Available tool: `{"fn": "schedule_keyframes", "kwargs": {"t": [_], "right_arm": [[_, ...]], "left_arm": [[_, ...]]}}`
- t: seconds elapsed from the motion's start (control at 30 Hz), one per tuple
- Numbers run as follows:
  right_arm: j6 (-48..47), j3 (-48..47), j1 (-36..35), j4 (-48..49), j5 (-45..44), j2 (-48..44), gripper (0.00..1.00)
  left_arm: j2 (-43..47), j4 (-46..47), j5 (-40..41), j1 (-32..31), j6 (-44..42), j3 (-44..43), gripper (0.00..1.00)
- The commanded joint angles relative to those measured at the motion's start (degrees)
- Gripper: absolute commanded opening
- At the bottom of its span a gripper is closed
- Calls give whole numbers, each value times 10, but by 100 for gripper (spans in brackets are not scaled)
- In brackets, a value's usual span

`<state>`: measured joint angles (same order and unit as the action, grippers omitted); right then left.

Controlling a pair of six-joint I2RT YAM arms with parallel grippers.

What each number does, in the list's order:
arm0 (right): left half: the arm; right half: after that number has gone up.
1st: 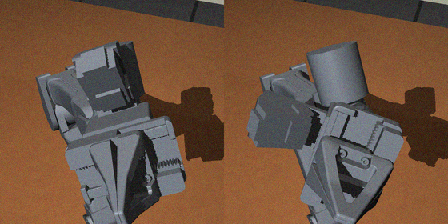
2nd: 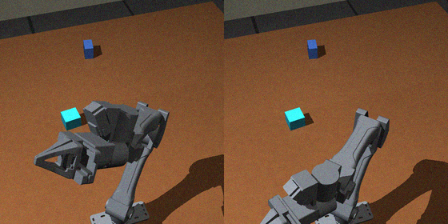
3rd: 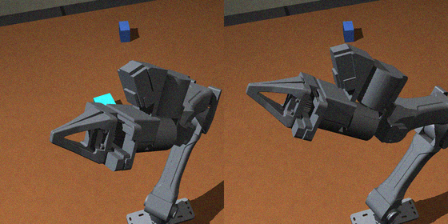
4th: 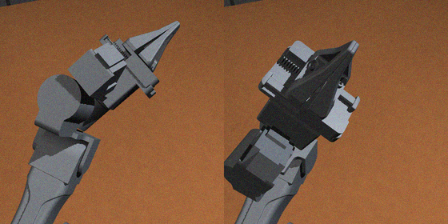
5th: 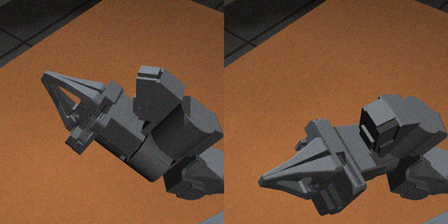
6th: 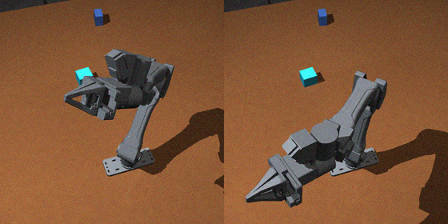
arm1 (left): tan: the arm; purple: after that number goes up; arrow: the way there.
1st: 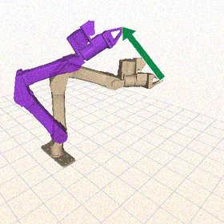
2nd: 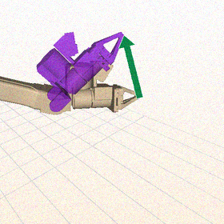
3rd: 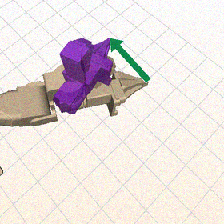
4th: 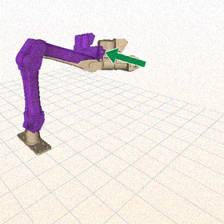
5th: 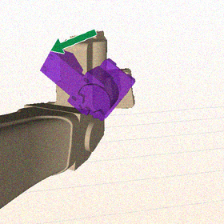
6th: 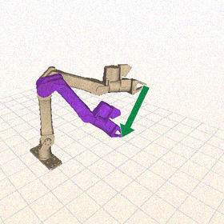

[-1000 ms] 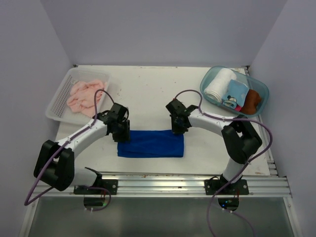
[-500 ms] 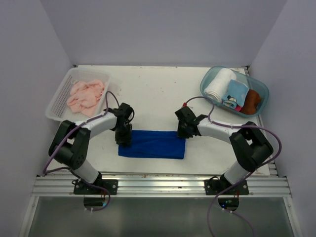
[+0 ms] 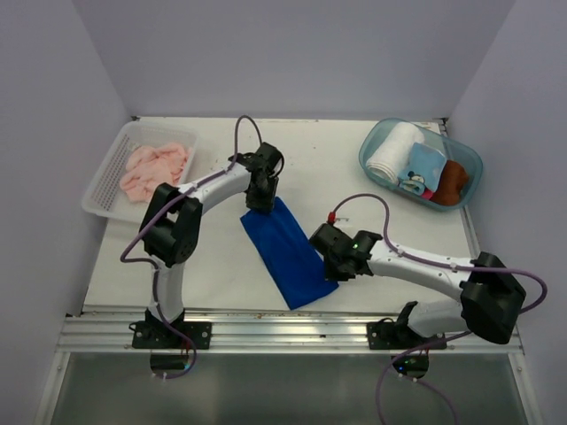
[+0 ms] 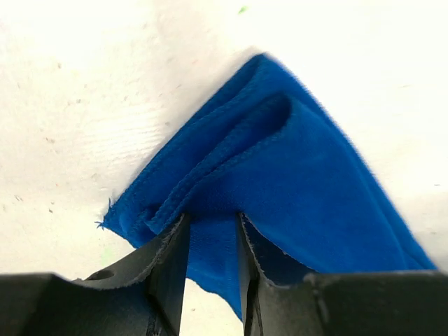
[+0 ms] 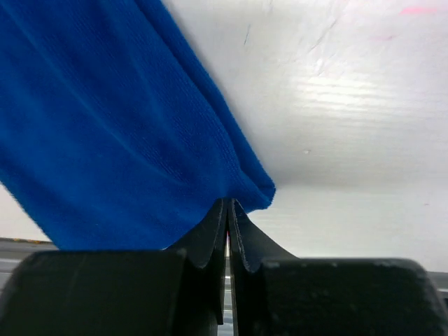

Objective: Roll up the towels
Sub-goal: Fold the towel

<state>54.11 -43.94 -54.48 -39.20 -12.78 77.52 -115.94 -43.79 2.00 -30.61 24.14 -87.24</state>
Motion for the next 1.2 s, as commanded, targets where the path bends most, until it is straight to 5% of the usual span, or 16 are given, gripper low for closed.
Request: {"fn": "schedule_keyframes", "kwargs": {"t": [0.0,0.23,0.57,0.9,1.17], "right_arm": [[10,-57,4,-69,-79,-38,6],[-58,-116,10,-8,-66,65,5],[-64,-68,12,52,-29,131,4],[-9,-29,-12,98,35,107,2],[-29,-133,-24,70,7,142,2]], "left_arm": [[31,-1,46,-4,-32,-39,36],[75,45,-52,5,-22,28,35],[30,53,-23,28,-18,106,31],[-105,63,-35,36,-39,-37,30],[-140,40,-23,36,-49,-151,30]]}}
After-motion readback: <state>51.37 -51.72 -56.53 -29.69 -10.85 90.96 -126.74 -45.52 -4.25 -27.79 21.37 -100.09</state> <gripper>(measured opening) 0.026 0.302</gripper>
